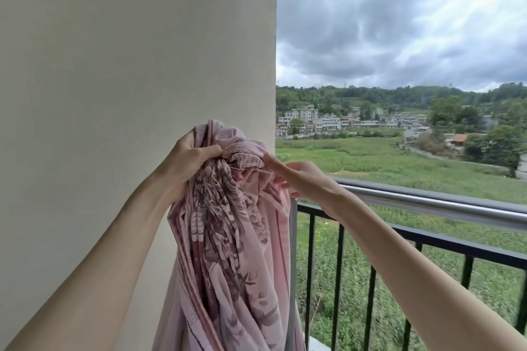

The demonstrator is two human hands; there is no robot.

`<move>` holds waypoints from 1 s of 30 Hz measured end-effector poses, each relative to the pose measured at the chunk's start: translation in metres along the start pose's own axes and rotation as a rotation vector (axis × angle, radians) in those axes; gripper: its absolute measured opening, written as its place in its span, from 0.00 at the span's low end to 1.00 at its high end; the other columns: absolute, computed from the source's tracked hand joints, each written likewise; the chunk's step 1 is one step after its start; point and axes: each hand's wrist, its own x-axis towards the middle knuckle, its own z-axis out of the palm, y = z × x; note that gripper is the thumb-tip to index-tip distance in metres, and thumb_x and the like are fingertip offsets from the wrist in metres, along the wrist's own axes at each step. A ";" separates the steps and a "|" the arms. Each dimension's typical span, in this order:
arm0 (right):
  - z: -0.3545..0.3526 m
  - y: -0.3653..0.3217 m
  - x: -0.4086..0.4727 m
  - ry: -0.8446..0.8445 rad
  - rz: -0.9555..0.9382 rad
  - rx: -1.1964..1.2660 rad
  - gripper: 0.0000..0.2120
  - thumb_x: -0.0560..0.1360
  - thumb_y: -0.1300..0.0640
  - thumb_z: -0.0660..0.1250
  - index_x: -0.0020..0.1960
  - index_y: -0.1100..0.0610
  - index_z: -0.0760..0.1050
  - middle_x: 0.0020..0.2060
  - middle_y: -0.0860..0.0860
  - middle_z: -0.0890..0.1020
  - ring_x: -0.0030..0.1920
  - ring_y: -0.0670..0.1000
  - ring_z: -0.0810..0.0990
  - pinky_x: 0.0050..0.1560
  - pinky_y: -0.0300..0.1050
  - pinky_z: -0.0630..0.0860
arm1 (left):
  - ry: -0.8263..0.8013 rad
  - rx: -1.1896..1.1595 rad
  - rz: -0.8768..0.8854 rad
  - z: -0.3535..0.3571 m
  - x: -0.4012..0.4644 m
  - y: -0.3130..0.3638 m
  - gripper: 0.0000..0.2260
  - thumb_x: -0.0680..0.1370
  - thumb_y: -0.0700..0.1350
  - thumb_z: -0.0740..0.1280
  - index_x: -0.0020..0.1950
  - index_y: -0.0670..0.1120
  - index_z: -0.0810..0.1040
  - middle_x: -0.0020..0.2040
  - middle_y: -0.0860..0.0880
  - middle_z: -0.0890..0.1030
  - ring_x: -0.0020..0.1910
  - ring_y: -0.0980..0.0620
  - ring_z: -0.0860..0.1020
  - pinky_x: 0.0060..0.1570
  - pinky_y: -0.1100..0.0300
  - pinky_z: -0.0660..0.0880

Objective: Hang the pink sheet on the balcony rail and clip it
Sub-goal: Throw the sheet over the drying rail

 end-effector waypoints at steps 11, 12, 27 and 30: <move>-0.017 -0.006 0.072 -0.046 -0.129 0.374 0.23 0.65 0.39 0.63 0.58 0.44 0.70 0.26 0.46 0.78 0.35 0.49 0.75 0.52 0.54 0.73 | -0.195 -0.152 0.001 0.008 0.070 -0.014 0.19 0.70 0.41 0.72 0.59 0.41 0.75 0.54 0.39 0.81 0.52 0.42 0.81 0.55 0.49 0.75; -0.023 -0.007 0.078 0.001 -0.134 0.400 0.26 0.65 0.40 0.63 0.62 0.46 0.69 0.28 0.46 0.80 0.34 0.48 0.74 0.47 0.49 0.74 | -0.237 -0.144 0.020 0.011 0.081 -0.013 0.19 0.71 0.42 0.71 0.60 0.42 0.75 0.54 0.39 0.81 0.54 0.42 0.80 0.56 0.49 0.75; -0.057 0.048 0.065 0.430 0.084 0.003 0.19 0.72 0.46 0.67 0.58 0.57 0.77 0.45 0.52 0.83 0.44 0.52 0.83 0.45 0.48 0.81 | -0.739 -0.082 -0.031 0.090 0.116 -0.078 0.14 0.78 0.43 0.63 0.64 0.48 0.72 0.57 0.44 0.81 0.55 0.48 0.80 0.58 0.52 0.74; -0.055 0.050 0.057 0.471 0.122 -0.384 0.24 0.73 0.38 0.61 0.56 0.56 0.74 0.37 0.50 0.81 0.38 0.50 0.80 0.37 0.43 0.75 | -0.701 -0.075 -0.031 0.093 0.123 -0.078 0.15 0.75 0.43 0.67 0.62 0.43 0.74 0.55 0.40 0.81 0.54 0.43 0.80 0.58 0.48 0.74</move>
